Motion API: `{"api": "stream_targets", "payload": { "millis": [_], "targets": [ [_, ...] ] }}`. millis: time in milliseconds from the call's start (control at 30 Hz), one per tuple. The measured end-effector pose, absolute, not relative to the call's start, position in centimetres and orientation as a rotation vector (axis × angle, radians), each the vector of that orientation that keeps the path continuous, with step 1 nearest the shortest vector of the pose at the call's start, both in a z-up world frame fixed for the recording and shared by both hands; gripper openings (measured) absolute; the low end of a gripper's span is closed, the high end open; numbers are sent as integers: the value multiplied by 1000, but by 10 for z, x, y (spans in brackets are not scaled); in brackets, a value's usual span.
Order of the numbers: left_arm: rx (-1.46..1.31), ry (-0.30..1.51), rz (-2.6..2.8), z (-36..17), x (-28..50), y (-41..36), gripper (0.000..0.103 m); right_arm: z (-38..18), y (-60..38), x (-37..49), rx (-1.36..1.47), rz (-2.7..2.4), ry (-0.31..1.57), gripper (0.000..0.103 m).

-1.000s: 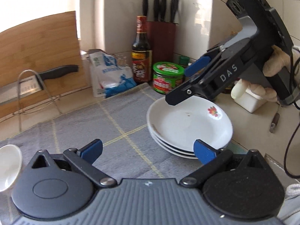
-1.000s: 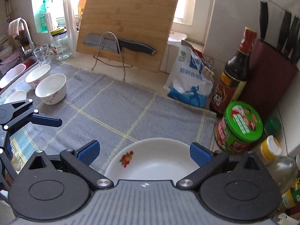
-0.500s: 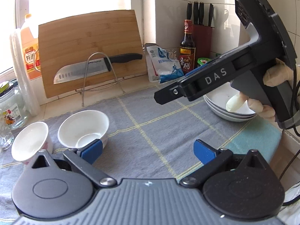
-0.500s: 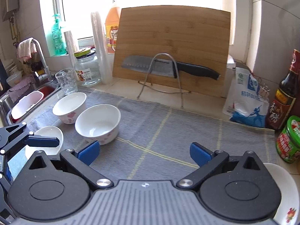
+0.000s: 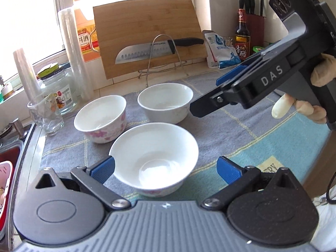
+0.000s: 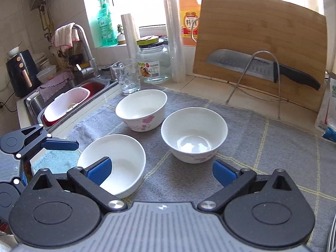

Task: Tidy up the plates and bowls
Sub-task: 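Move the right tool to a plain white bowl and grip its rim, then lift the white bowl with the right tool and carry it beside the plate stack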

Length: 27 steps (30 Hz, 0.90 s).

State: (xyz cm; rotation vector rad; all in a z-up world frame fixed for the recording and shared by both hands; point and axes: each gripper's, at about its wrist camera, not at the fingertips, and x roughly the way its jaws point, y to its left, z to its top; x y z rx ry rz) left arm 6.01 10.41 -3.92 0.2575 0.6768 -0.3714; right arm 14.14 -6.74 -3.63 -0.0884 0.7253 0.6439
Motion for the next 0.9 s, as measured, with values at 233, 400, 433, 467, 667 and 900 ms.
{"api": "stream_targets", "payload": {
  "millis": [233,400,433,467,667,900],
  "targets": [
    [205,708,-341,-60,62,127,102,-49,-36,143,-99,732,761,103],
    [206,691,-362,-63,65,130,99,-56,-18,147,-116,774,772,102],
    [206,690,-368,-64,65,130,97,-58,-15,147,-117,779,775,102],
    [208,688,-376,-64,65,130,95,-59,-13,149,-117,785,779,99],
    [211,674,-409,-66,68,128,86,-69,-8,156,-102,789,821,86],
    [207,673,-422,-67,70,129,83,-70,-7,158,-94,806,846,82]
  ]
}}
